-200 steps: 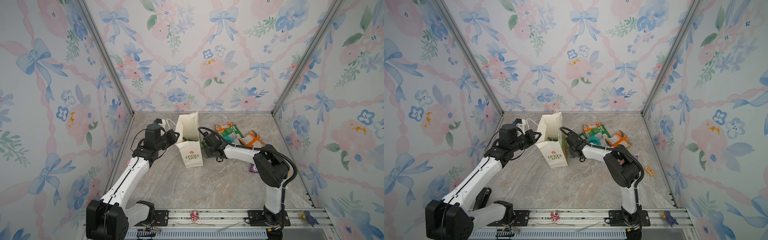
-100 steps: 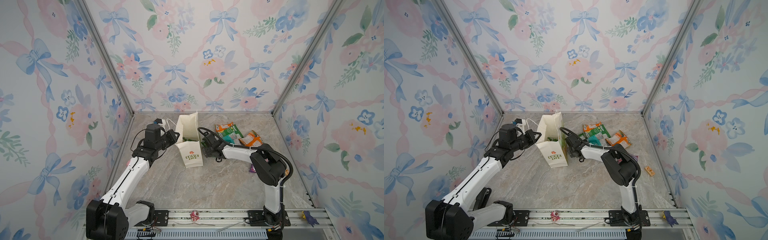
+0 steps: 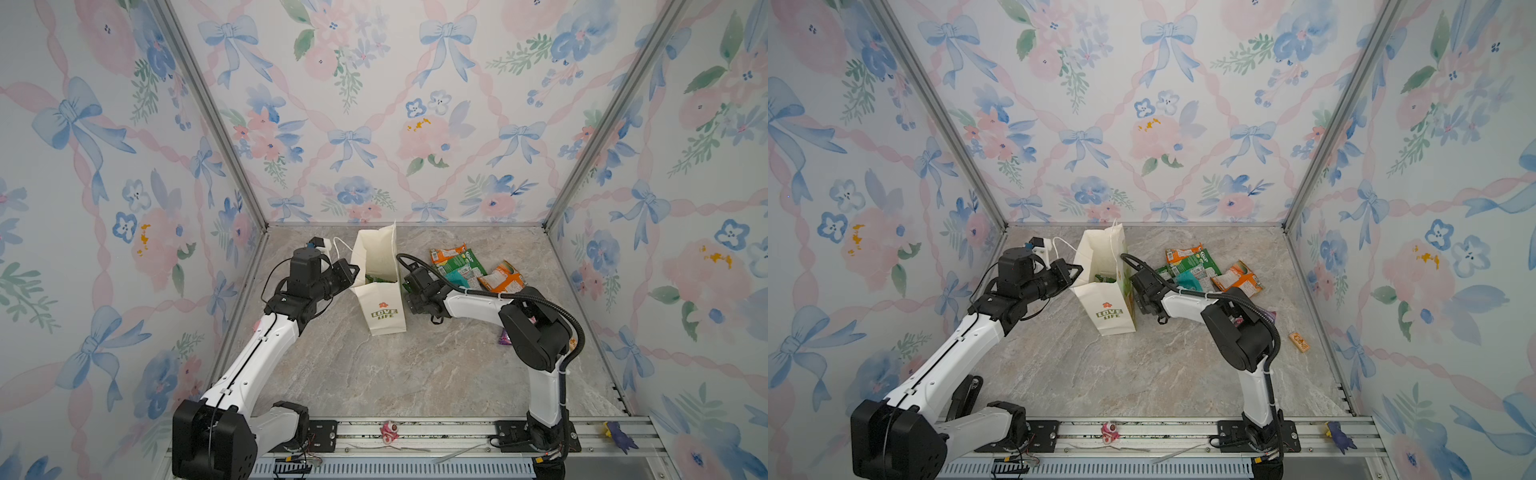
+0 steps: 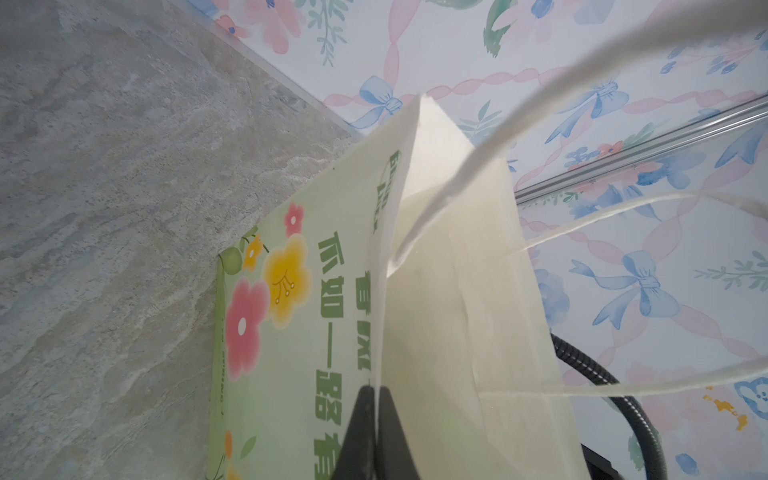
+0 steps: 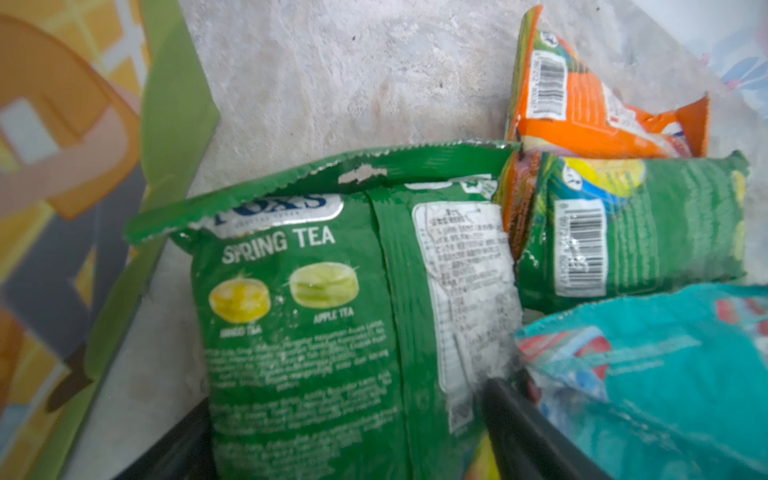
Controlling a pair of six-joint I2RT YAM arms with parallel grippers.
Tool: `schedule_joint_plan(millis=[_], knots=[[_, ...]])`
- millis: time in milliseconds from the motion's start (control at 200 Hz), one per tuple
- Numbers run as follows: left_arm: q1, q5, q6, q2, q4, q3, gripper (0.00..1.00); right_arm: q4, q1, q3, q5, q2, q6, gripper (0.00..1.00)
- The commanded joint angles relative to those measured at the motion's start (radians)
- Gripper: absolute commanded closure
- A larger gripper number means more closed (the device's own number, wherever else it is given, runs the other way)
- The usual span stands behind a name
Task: Place the snacks into the paper bag
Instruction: 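Lower the right gripper onto the second green Spring Tea packet's top edge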
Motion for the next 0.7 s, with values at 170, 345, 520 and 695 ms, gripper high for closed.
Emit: schedule_joint_plan(millis=[170,345,520,695], knots=[[0.007,0.011,0.013,0.003,-0.013,-0.005,1.0,-0.025,-0.033,-0.008,-0.073,0.026,0.035,0.3],[0.007,0.012,0.01,0.007,-0.013,-0.005,1.0,-0.023,-0.042,-0.017,-0.092,0.012,0.046,0.38],[0.006,0.011,0.011,0.005,-0.013,-0.007,1.0,-0.006,-0.062,-0.037,-0.141,-0.02,0.066,0.47],[0.006,0.012,0.01,0.006,-0.013,-0.008,1.0,0.0,-0.077,-0.049,-0.177,-0.048,0.075,0.53]])
